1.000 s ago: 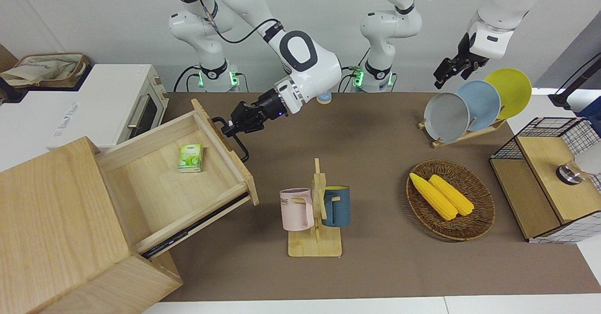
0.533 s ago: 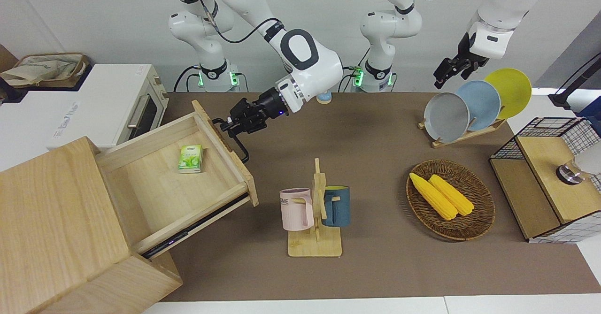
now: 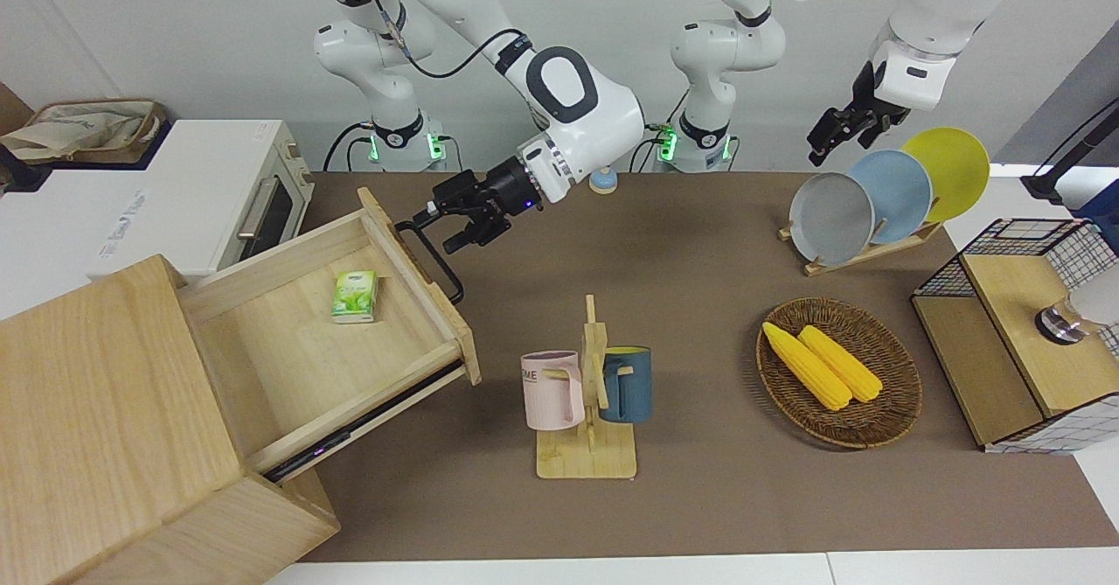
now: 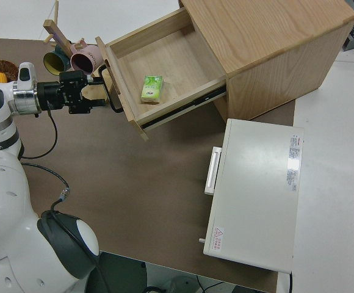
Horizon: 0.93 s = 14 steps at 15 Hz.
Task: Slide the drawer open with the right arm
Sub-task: 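Release the handle and back the right gripper away from the drawer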
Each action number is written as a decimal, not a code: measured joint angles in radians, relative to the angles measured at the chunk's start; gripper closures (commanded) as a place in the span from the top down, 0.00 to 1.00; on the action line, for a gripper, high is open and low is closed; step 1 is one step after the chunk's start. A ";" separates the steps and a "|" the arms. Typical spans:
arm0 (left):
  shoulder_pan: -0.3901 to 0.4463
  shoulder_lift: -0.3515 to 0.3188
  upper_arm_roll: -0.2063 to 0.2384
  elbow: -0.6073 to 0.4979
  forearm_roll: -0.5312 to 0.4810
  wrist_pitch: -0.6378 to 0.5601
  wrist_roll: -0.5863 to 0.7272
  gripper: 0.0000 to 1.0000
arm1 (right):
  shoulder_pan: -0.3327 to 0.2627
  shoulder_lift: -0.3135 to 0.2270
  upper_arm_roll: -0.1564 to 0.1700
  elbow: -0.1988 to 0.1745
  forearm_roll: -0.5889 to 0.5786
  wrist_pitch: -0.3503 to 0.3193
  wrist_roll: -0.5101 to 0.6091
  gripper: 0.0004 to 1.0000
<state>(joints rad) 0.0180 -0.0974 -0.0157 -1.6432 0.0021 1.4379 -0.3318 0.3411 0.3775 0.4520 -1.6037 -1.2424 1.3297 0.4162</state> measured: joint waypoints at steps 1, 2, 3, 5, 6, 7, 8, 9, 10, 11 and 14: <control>0.000 0.000 0.000 0.000 0.000 0.000 0.000 0.99 | 0.006 0.000 0.001 0.000 0.005 0.000 0.008 0.99; 0.000 0.000 0.000 0.000 0.000 0.000 0.000 0.99 | 0.012 0.000 0.004 0.000 0.012 -0.001 0.018 0.99; 0.000 0.000 0.000 0.000 0.000 0.000 0.000 0.99 | 0.018 0.000 0.007 0.000 0.026 -0.001 0.029 0.99; 0.000 0.000 0.000 0.000 0.000 0.000 0.000 0.99 | 0.035 0.000 0.009 0.001 0.054 -0.002 0.053 0.98; 0.000 0.000 0.000 0.000 0.000 0.000 0.000 0.99 | 0.045 0.000 0.008 0.003 0.072 -0.003 0.067 0.98; 0.000 0.000 0.000 0.000 0.000 0.000 0.000 0.99 | 0.054 0.000 0.007 0.007 0.091 -0.004 0.080 0.98; 0.000 0.000 0.000 0.000 0.000 0.000 0.000 0.99 | 0.064 0.000 0.005 0.011 0.109 -0.004 0.096 0.98; 0.000 0.000 0.000 0.000 0.000 0.000 0.000 0.99 | 0.074 0.000 0.001 0.015 0.126 -0.005 0.112 0.98; 0.000 0.000 0.000 0.000 0.000 0.000 0.000 0.99 | 0.085 0.000 -0.007 0.019 0.146 -0.005 0.130 0.98; 0.000 0.000 0.000 0.000 0.000 0.000 0.000 0.99 | 0.096 0.000 -0.019 0.021 0.167 -0.005 0.151 0.98; 0.000 0.000 0.000 0.000 0.000 0.000 0.000 0.99 | 0.123 -0.001 -0.054 0.029 0.233 -0.002 0.217 0.98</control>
<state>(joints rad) 0.0180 -0.0974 -0.0157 -1.6432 0.0021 1.4379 -0.3318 0.4640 0.3760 0.3976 -1.5747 -1.0095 1.3277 0.6335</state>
